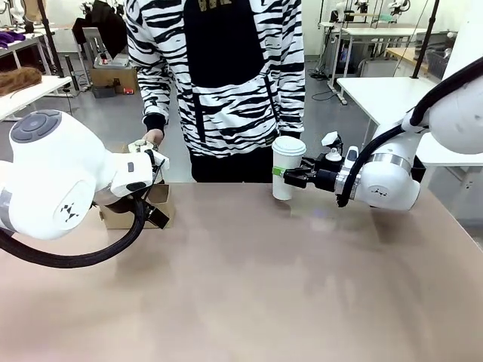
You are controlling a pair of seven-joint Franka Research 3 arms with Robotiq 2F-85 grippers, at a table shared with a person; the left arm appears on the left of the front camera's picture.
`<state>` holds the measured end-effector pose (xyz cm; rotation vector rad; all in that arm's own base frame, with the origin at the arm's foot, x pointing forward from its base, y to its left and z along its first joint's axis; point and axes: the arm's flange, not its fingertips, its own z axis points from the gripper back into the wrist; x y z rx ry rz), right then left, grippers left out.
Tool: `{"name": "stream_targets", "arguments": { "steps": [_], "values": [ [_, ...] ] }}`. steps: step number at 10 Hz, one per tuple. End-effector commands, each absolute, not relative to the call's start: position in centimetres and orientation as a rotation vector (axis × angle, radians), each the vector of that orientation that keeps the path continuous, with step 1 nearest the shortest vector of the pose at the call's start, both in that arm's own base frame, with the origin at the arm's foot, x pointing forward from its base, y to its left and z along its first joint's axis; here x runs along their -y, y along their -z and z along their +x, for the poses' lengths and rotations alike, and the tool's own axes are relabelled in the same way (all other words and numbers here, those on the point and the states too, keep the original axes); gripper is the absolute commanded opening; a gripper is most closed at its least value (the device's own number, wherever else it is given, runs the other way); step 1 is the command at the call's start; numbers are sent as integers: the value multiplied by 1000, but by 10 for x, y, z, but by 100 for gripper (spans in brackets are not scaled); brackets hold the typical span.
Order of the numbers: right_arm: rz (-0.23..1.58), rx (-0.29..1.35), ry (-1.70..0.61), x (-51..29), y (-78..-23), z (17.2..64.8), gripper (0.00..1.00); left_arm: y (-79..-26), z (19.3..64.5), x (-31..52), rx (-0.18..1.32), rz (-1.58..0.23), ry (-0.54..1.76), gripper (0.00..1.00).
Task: Pour a drink into a cup and package it in a carrier.
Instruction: When a person places the Paper Cup Lid on the 600 ml Paper Cup , lift the 600 ml Paper Cup.
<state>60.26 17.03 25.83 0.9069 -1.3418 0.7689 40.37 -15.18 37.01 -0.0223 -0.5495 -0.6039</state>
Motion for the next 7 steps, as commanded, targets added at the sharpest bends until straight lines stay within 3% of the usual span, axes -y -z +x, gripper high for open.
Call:
{"name": "stream_targets", "arguments": {
  "steps": [1, 7],
  "values": [
    [908, 1353, -768, -171, -264, 601, 80, -370, 403, 152, 550, -25, 604, 100],
    [908, 1353, -768, -171, -264, 601, 80, -370, 403, 152, 550, -25, 604, 100]
  ]
}}
